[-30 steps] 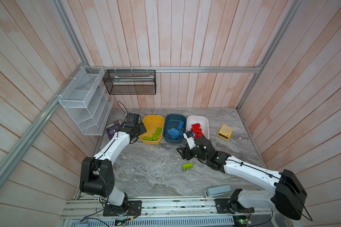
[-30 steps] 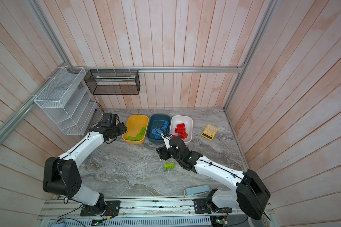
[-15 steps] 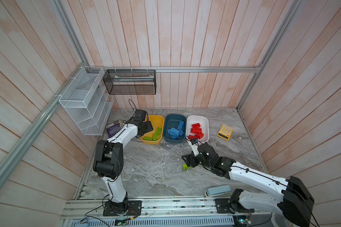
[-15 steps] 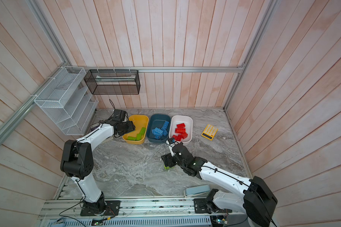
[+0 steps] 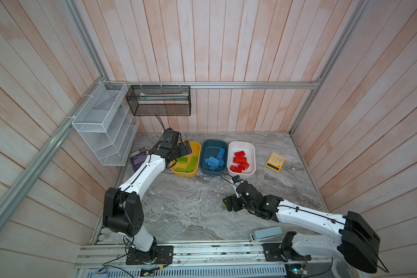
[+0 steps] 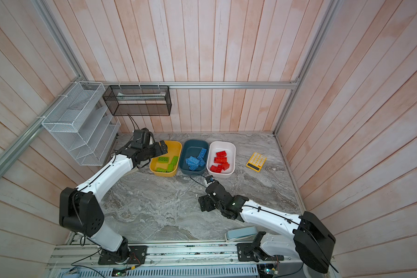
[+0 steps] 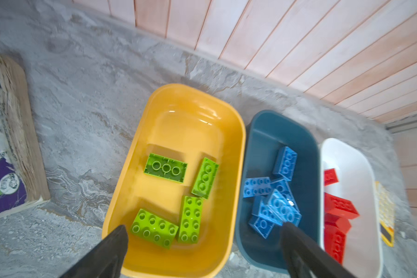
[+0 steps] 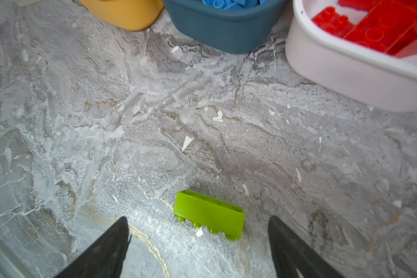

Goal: Sort the legos into containers by color
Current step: 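Drop the green brick into the yellow bin while right gripper lowers to last brick, then grasp the last lime-green brick with the right gripper and carry it to the yellow bin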

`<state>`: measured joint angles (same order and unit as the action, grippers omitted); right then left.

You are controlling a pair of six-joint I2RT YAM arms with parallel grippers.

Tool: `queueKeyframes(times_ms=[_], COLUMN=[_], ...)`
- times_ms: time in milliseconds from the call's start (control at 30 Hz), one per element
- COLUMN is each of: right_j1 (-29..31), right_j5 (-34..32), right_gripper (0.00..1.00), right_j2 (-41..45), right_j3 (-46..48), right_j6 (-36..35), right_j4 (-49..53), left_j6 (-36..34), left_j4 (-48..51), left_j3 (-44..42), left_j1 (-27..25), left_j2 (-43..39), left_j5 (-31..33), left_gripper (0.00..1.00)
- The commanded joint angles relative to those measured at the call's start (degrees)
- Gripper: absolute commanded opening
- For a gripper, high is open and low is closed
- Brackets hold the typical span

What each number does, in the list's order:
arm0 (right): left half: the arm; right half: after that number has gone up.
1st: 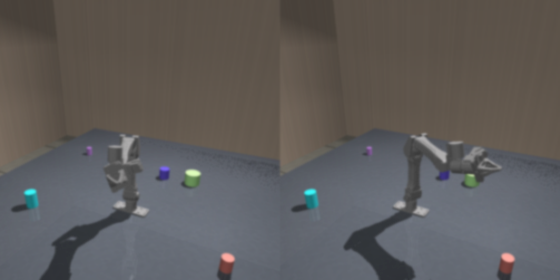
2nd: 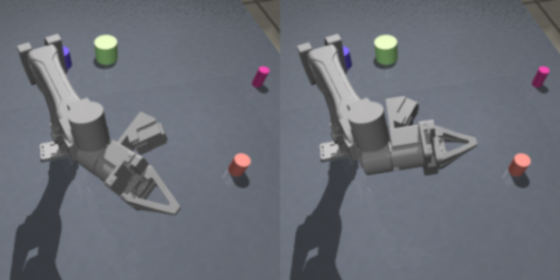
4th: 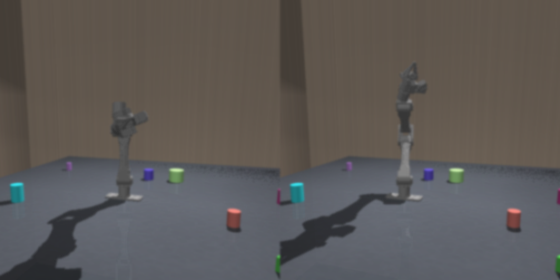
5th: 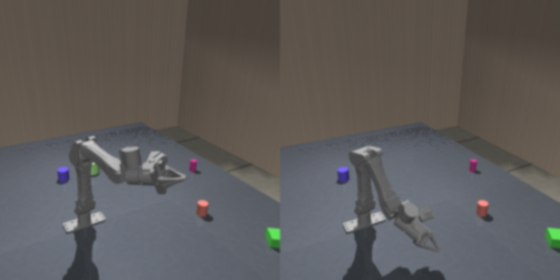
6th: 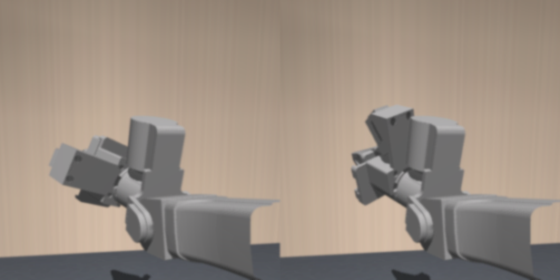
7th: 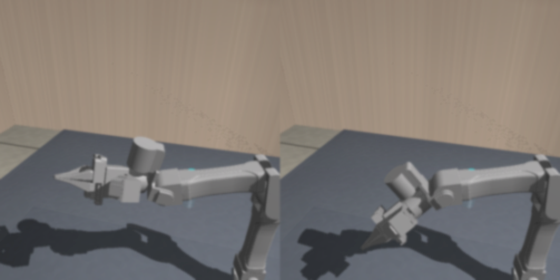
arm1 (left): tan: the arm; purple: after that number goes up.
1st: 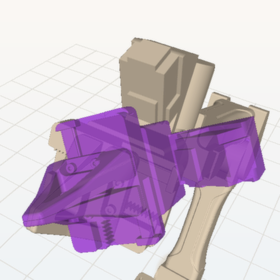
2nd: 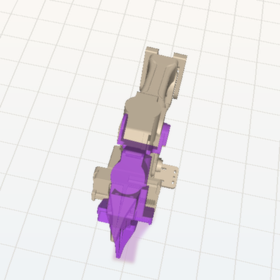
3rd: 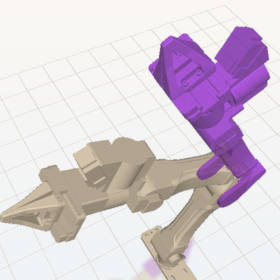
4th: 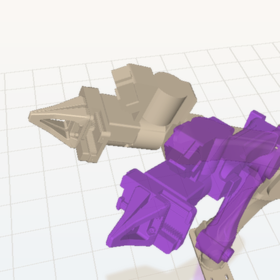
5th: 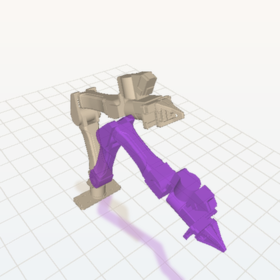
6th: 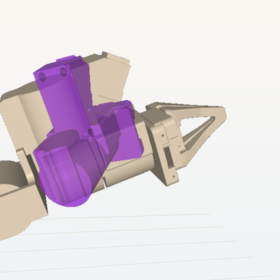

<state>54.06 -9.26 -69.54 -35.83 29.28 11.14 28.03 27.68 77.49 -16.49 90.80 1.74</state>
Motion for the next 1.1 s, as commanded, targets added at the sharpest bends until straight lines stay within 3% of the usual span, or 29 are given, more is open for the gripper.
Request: queueKeyframes(times_ms=[0, 300, 433, 667, 933, 1067], right_j1=[1.87, 5.37, 6.12, 6.40, 6.61, 6.75], right_j5=[-4.56, -8.99, -10.36, -12.42, -13.39, -12.78], right_gripper=[0.91, 0.94, 0.89, 0.82, 0.60, 0.58], right_j2=[-2.63, -12.21, -17.07, -20.72, -19.91, -18.63], right_j3=[-0.05, -3.26, -5.79, -8.48, -10.13, -12.20], right_j6=[5.57, 12.37, 14.02, 14.93, 14.11, 11.95], right_j4=[2.46, 2.93, 3.66, 4.50, 5.72, 6.15], left_j6=[-0.56, 0.69, 0.39, -0.73, -0.95, -0.55], left_j4=[-0.22, -1.24, -0.18, 1.50, 1.54, 1.97], left_j3=[-4.30, -18.93, -23.23, -26.48, -27.79, -27.88], left_j1=[-0.93, -1.34, -1.35, -1.34, -1.35, -1.35], left_j2=[-6.05, -23.69, -29.28, -33.61, -35.25, -36.91], left_j5=[2.13, 2.04, 2.26, 3.10, 3.01, 2.96], left_gripper=[1.00, 1.00, 1.00, 1.00, 1.00, 1.00])
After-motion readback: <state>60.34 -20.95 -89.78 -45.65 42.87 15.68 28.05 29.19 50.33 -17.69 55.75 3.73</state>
